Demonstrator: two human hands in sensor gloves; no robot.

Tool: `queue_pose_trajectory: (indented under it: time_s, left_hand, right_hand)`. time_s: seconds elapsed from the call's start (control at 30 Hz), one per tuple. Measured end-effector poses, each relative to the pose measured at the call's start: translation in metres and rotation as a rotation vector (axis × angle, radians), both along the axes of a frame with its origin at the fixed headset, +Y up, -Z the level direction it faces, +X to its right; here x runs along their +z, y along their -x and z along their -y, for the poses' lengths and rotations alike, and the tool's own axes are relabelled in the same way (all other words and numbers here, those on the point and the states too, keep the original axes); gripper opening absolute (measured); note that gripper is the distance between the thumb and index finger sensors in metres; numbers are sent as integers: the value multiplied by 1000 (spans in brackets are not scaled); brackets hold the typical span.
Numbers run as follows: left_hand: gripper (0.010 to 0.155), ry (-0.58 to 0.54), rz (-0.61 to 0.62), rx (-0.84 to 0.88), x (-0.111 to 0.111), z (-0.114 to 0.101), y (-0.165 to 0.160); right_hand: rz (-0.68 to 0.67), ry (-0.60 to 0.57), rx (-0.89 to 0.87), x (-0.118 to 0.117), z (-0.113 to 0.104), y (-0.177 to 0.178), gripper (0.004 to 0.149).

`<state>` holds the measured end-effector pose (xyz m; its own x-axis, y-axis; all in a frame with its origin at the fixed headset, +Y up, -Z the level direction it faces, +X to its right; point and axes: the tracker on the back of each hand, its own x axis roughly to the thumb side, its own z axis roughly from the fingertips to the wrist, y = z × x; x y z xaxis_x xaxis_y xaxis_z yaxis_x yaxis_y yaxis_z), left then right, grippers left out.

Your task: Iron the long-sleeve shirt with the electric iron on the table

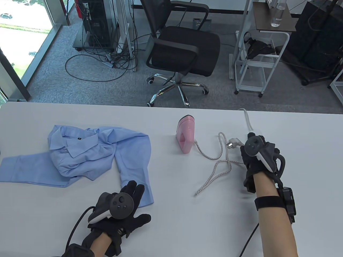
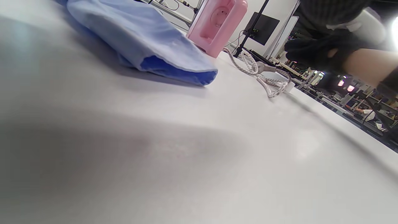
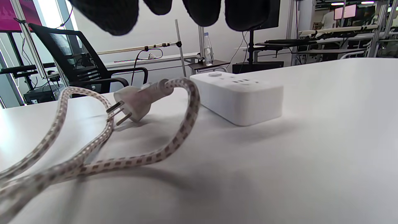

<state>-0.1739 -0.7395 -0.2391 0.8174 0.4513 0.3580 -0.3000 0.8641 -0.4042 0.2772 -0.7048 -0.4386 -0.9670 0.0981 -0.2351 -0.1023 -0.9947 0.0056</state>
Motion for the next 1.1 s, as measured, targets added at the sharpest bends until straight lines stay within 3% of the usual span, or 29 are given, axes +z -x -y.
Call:
queue_pose_trajectory:
  time_s: [0.17, 0.3, 0.43, 0.5, 0.57, 0.67, 0.77, 0.87, 1.0, 1.1]
  left_hand:
    - [105, -17, -12, 10, 1, -4, 1]
    - [105, -9, -31, 3, -2, -2, 6]
    - [105, 1, -41, 3, -4, 0, 10]
    - [105, 5, -41, 2, -5, 0, 10]
    - [105, 5, -37, 2, -5, 0, 9]
    - [105, 7, -24, -2, -4, 1, 6]
    - [105, 15, -15, -7, -3, 3, 3]
    - [105, 21, -8, -4, -2, 4, 2]
    - [105, 5, -3, 4, -2, 0, 1]
    - [105, -1, -1, 8, -2, -2, 1]
  right_hand:
    - [17, 74, -66, -37, 5, 25, 59]
    - [61, 291, 31, -61, 29, 43, 59]
    - [74, 292, 81, -63, 48, 49, 55]
    - [58, 211, 87, -58, 49, 53, 54]
    - [41, 252, 113, -53, 47, 58, 58]
    - [39, 255, -12, -40, 44, 60, 61]
    - [-9, 247, -8, -30, 39, 58, 73]
    - [-24, 77, -27, -17, 20, 48, 76]
    - [15, 3, -201, -6, -14, 14, 77]
    - [111, 18, -279, -1, -28, -18, 75]
